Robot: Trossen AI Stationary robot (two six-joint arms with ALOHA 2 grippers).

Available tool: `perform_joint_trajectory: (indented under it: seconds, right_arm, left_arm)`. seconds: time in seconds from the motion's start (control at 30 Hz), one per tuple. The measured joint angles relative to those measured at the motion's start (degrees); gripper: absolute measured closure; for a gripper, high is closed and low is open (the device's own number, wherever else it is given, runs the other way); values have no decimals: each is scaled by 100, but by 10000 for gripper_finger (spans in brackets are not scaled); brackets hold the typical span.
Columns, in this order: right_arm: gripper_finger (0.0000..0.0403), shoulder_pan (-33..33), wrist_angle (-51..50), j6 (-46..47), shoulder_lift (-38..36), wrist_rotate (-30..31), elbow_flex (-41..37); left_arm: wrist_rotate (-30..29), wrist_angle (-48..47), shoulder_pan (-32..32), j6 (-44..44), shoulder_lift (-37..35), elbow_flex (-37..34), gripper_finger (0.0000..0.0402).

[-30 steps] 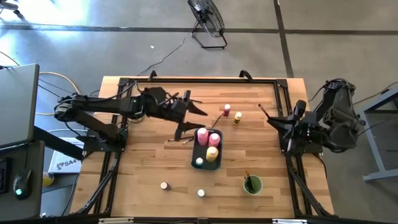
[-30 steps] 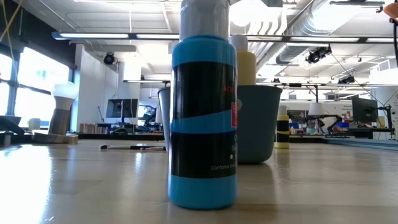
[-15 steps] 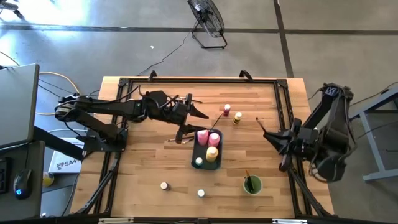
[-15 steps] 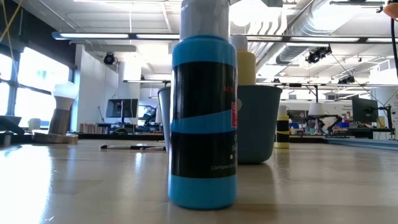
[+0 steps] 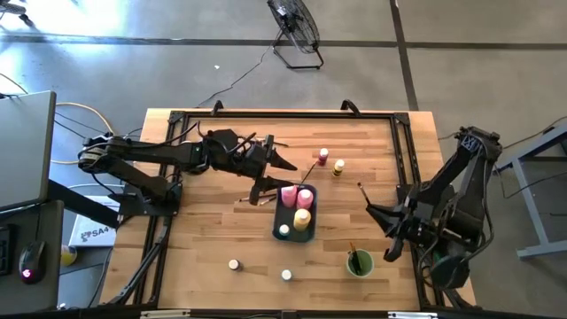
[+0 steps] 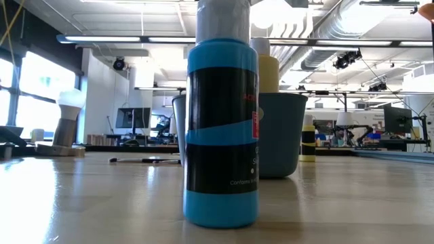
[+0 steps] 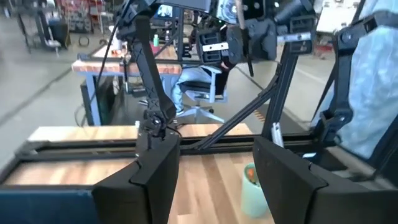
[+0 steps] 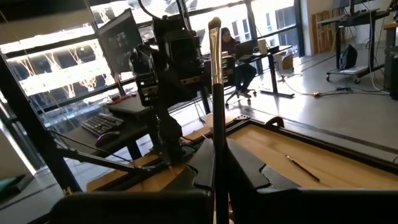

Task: Pick & Place Paint Supplies
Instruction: Put the black and silver paint brush into the green cup

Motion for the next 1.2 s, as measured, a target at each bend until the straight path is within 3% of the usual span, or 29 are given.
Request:
perform_joint_trajectory:
  seconds: [0.37, 0.77, 0.97, 1.2]
  right_arm:
    - [392, 351, 4, 144, 69, 15, -2]
    - [392, 759, 56, 158, 69, -24, -1]
    - [392, 763, 56, 211, 69, -60, -2]
    - [392, 759, 47, 132, 71, -130, -2]
  left_arm:
    - [-16, -96, 0, -984, 48, 2, 201]
    - [-38, -425, 0, -1283, 120, 7, 201]
    - [-603, 155, -4, -1938, 357, -2, 201]
    - [526, 1717, -7, -2230, 953, 9, 201]
